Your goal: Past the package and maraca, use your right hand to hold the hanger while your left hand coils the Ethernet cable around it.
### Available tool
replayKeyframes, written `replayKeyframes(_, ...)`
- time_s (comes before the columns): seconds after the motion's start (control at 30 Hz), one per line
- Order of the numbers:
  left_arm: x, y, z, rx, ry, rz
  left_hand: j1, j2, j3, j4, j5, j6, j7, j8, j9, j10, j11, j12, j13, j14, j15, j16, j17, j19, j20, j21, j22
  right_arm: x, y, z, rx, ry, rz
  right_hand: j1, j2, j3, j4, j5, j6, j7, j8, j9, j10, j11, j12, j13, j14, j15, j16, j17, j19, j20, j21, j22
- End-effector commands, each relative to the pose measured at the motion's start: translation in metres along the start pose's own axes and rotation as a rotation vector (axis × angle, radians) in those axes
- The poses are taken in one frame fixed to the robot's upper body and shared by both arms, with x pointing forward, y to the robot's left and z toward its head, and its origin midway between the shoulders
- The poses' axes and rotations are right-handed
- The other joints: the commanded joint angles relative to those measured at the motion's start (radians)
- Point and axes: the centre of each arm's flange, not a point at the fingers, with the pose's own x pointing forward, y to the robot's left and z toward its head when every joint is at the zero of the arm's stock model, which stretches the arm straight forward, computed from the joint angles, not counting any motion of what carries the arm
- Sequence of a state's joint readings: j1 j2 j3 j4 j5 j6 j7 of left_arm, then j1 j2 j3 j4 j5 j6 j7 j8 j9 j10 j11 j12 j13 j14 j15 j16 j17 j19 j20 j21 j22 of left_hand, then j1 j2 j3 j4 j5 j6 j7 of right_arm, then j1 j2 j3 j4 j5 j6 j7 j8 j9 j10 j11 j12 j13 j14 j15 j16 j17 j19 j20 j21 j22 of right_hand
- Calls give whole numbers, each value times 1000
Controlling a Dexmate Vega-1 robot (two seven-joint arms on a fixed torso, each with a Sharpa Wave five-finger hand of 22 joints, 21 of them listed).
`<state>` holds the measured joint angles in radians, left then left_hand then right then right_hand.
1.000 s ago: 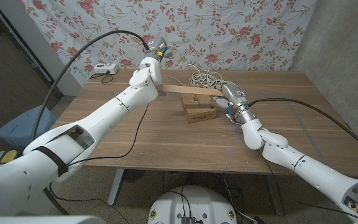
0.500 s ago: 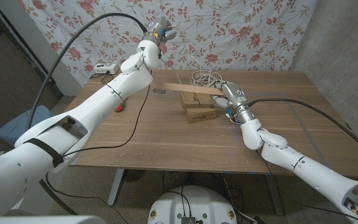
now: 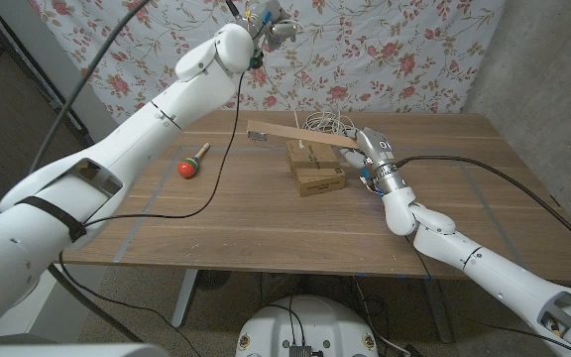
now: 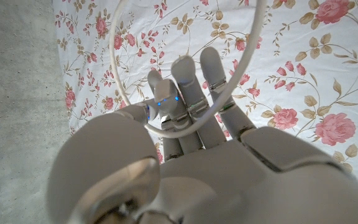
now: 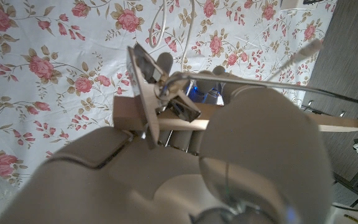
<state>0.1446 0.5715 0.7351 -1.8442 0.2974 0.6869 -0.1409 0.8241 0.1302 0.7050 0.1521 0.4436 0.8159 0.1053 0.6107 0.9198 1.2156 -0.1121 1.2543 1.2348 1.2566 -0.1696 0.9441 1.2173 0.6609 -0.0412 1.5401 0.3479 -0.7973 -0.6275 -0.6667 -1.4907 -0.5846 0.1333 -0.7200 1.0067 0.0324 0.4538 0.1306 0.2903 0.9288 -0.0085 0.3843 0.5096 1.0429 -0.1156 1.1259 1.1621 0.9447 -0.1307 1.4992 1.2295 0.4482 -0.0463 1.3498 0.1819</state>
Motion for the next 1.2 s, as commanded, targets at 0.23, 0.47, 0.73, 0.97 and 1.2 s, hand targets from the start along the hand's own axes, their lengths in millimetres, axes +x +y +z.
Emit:
replayKeyframes(0.23, -29, 52, 18, 126, 62, -314, 1, 11, 3, -9, -14, 10, 9, -9, -33, -43, 4, 25, 3, -35, 8, 12, 5, -37, 19, 4, -4, 11, 9, -1, 16, 10, 9, -117, 136, 1, 2, 7, 8, 5, 6, 0, 6, 0, -3, -4, 6, -81, 5, 2, 6, -93, -1, 2)
replayKeyframes(0.47, -40, 64, 13, 152, 69, -458, 2, 12, -1, -14, -20, 8, 12, -19, -56, -63, 11, 40, 3, -51, 14, 17, 6, -56, 29, 4, -16, 16, 13, 1, 24, 7, 14, -116, 136, 1, 2, 7, 7, 5, 9, 5, 6, 0, -5, -7, 6, -81, 5, 3, 6, -92, -1, 1)
replayKeyframes(0.73, -52, 74, 17, 79, -7, -614, 10, 27, 7, -23, -26, 16, 35, -18, -68, -70, 2, 61, 3, -45, 7, 26, -1, -28, 18, 14, -30, 27, 18, 7, 33, -11, 20, -116, 136, 1, 2, 7, 7, 5, 8, 2, 4, 0, -1, 0, 7, -81, 5, 2, 6, -92, -1, 1)
replayKeyframes(0.97, -64, 85, 28, 125, -76, -771, 15, 33, 13, -28, -32, 14, 40, -16, -72, -86, -3, 75, 3, -48, 7, 28, -1, -25, 13, 25, -24, 31, 25, 13, 34, -20, 24, -115, 136, 0, 2, 7, 6, 5, 9, 5, 3, 0, 5, 10, 6, -81, 5, 2, 6, -92, -1, 1)
replayKeyframes(1.2, -83, 99, 31, 262, -20, -766, 17, 33, 17, -30, -39, 14, 45, -19, -83, -105, 0, 89, 3, -61, 8, 33, 3, -36, 19, 22, -26, 32, 29, 19, 31, -19, 23, -115, 136, 0, 2, 7, 6, 6, 8, 2, 5, 2, -3, -5, 6, -81, 5, 2, 4, -92, -1, 2)
